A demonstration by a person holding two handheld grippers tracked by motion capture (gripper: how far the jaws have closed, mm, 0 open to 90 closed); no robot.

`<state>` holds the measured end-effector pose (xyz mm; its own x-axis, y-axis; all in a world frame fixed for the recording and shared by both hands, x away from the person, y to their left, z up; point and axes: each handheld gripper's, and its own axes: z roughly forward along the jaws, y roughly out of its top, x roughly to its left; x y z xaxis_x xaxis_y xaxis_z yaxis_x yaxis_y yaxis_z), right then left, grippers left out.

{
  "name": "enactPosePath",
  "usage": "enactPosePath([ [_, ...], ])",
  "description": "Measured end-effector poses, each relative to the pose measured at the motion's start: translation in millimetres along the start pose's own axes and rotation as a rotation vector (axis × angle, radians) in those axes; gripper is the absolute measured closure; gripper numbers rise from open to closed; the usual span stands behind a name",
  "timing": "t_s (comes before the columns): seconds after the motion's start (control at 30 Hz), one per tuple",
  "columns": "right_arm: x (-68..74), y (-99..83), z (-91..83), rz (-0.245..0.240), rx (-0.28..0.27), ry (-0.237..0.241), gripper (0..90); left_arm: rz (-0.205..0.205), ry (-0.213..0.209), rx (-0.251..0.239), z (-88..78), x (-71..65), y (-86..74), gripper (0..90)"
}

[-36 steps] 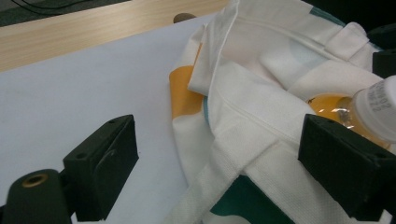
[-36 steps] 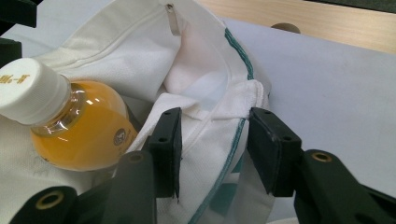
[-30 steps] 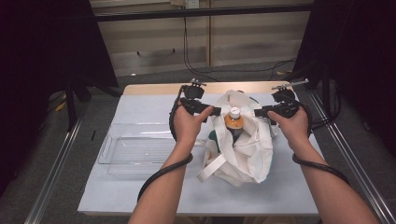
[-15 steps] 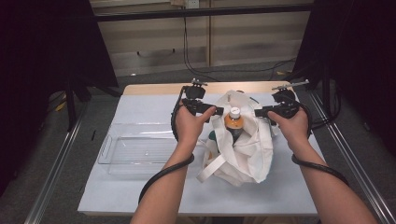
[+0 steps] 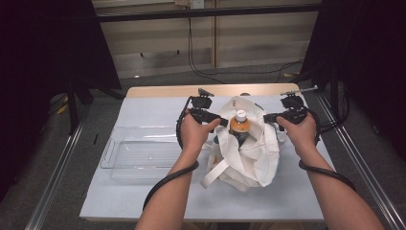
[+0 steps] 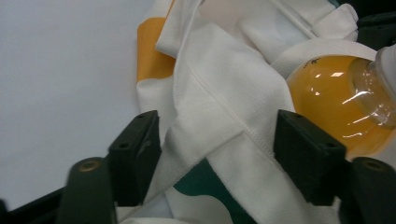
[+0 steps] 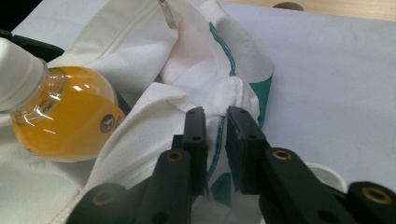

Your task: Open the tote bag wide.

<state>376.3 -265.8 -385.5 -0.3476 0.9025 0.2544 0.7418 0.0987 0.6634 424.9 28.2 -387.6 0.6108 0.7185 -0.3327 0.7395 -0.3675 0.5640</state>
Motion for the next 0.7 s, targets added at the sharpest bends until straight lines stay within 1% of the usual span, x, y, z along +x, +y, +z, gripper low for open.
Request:
enactPosePath([
  [0.03, 0.0, 0.0, 0.0, 0.000, 0.000, 0.000, 79.9, 0.000, 0.000, 0.000, 0.0, 0.0, 0.0, 38.7],
  [0.07, -0.4, -0.2, -0.2, 0.001, 0.001, 0.005, 83.1, 0.002, -0.004, 0.004, 1.1, -0.7, 0.2, 38.7],
  [0.1, -1.2, -0.5, -0.5, 0.004, -0.001, 0.011, 85.4, 0.006, 0.007, 0.021, 2.0, -1.9, 0.6, 41.5],
  [0.13, -2.0, -0.7, -0.8, 0.013, -0.002, 0.013, 86.6, -0.001, 0.018, 0.023, 3.1, -3.4, 0.5, 45.5],
  [0.17, -2.5, -0.6, -0.8, 0.015, -0.002, 0.016, 87.7, 0.007, 0.029, 0.038, 3.5, -3.7, 0.6, 48.5],
  [0.2, -2.8, -0.7, -0.5, 0.019, 0.006, 0.021, 89.0, 0.007, 0.053, 0.048, 6.0, -5.0, -0.3, 53.2],
  [0.23, -2.8, -0.7, -0.5, 0.019, 0.006, 0.021, 89.0, 0.007, 0.053, 0.048, 6.0, -5.0, -0.3, 55.0],
  [0.27, -3.0, -0.8, -0.8, 0.020, 0.008, 0.015, 89.5, 0.002, 0.057, 0.056, 7.6, -5.0, -0.9, 55.0],
  [0.3, -3.3, -0.9, -0.7, 0.015, 0.003, 0.012, 89.7, 0.019, 0.076, 0.064, 8.1, -5.3, -1.1, 58.6],
  [0.33, -3.9, -1.5, -0.5, 0.006, 0.003, -0.001, 89.9, 0.038, 0.093, 0.071, 8.3, -5.4, -1.0, 69.8],
  [0.4, -5.0, -2.3, 0.5, 0.002, 0.002, -0.004, 90.0, 0.038, 0.091, 0.072, 8.7, -4.7, -0.6, 71.1],
  [0.43, -5.0, -2.3, 0.5, 0.002, 0.002, -0.004, 90.0, 0.044, 0.099, 0.080, 8.9, -4.1, -0.1, 71.1],
  [0.47, -7.3, -3.8, 1.8, 0.004, 0.003, -0.010, 90.0, 0.045, 0.111, 0.087, 7.3, -1.8, 1.7, 78.6],
  [0.53, -10.1, -5.2, 2.9, 0.006, 0.002, -0.017, 90.0, 0.041, 0.112, 0.084, 7.3, -0.5, 2.8, 79.6],
  [0.57, -10.1, -5.2, 2.9, 0.006, 0.002, -0.017, 90.0, 0.044, 0.122, 0.093, 6.9, 0.1, 3.9, 79.6],
  [0.6, -13.0, -6.9, 4.8, 0.011, 0.005, -0.023, 90.0, 0.041, 0.128, 0.088, 7.3, 0.3, 4.8, 81.0],
  [0.7, -16.1, -8.5, 6.9, 0.014, 0.009, -0.022, 90.0, 0.049, 0.155, 0.102, 9.1, 2.3, 7.1, 81.4],
])
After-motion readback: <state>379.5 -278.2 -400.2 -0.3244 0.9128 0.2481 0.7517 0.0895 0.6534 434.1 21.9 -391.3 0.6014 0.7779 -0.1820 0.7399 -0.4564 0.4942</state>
